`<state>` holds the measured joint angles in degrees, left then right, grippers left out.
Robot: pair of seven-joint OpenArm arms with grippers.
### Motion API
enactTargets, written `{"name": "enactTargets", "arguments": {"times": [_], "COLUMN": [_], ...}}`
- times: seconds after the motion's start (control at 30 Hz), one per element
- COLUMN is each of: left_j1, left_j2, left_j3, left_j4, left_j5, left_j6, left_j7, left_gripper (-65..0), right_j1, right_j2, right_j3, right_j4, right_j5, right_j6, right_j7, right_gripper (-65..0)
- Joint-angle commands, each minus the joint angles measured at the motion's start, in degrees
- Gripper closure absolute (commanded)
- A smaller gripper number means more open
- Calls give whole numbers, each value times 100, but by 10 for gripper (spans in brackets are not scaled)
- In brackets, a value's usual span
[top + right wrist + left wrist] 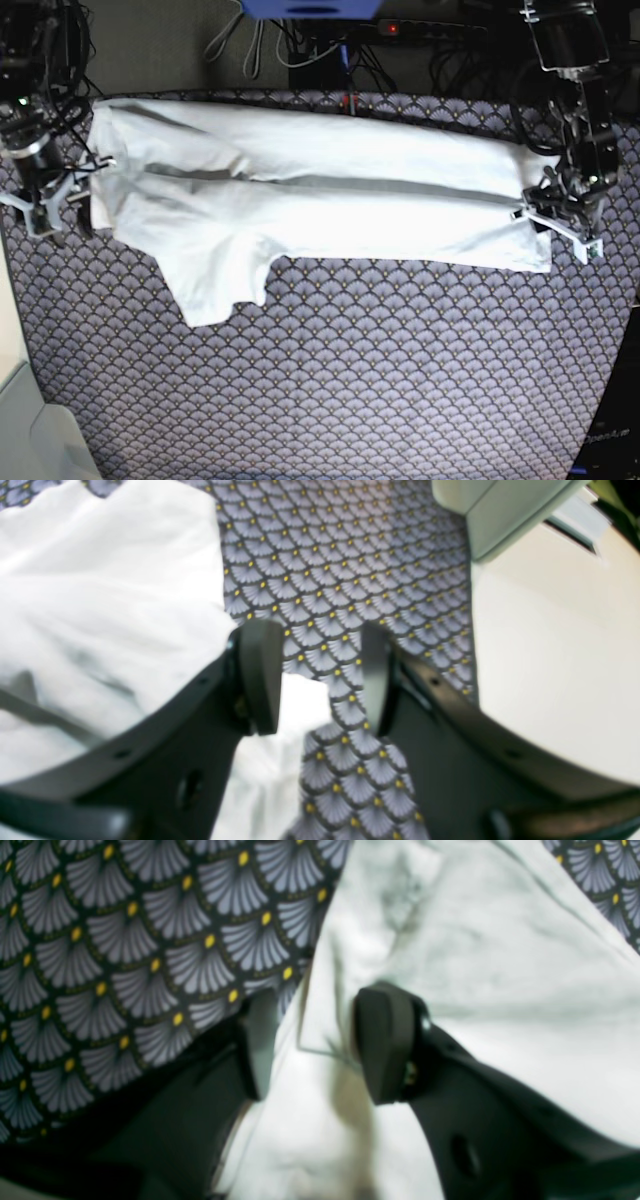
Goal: Fold the T-shirt properly
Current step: 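Release the hem with the right gripper and regrasp the shirt's sleeve end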
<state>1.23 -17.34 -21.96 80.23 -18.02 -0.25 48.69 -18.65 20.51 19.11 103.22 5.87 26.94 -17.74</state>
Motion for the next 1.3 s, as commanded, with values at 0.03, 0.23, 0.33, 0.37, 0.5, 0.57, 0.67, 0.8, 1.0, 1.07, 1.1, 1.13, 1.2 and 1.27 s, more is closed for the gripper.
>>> {"name": "enactTargets", "arguments": {"times": [0.03,0.23,0.33,0.37,0.5,0.57,0.67,0.8,1.0,1.07,1.1,1.13,1.2,1.27], "left_j1": [-58,-58,-66,-84,-110,-110,-110,-110,-93,-84,-75,-75,-93,-102], "left_j2": [-81,-72,-81,-81,-81,-81,-72,-72,-72,-72,-72,-72,-72,-72], "left_j3": [-15,-15,-15,-15,-24,-24,-24,-24,-24,-24,-24,-24,-24,-24], "left_j4": [79,122,131,140,202,298,307,263,281,298,298,289,281,298], "left_j5": [13,13,13,13,4,13,13,13,13,13,13,13,13,13], "left_j6": [-6,-6,-6,-6,-6,-6,-6,3,21,30,30,30,30,38], "left_j7": [-64,-64,147,296,446,481,490,498,498,498,498,498,498,498], "left_gripper": [-288,-287,-286,-285,-285,-285,-285,-285,-284,-284,-284,-284,-284,-284], "right_j1": [490,2107,2890,3118,3813,4076,4314,4296,4296,4296,4305,4305,4296,4296], "right_j2": [89,-60,-122,-122,-86,-69,-86,-148,-236,-262,-315,-333,-333,-341], "right_j3": [-465,-1476,-1573,-1573,-1582,-1582,-1582,-1670,-2153,-2153,-2153,-2153,-2153,-2153], "right_j4": [91,-551,-1324,-1649,-2722,-3214,-3803,-4375,-4972,-5087,-5131,-5157,-5166,-5166], "right_j5": [68,59,59,59,59,59,68,77,86,86,77,68,68,68], "right_j6": [27,660,730,730,739,739,748,748,748,748,748,748,748,748], "right_j7": [-253,-1598,-1853,-1870,-1835,-1826,-1818,-1229,-745,-639,-569,-516,-464,-464], "right_gripper": [-302,-376,-388,-388,-388,-389,-389,-389,-389,-389,-389,-389,-389,-389]}}
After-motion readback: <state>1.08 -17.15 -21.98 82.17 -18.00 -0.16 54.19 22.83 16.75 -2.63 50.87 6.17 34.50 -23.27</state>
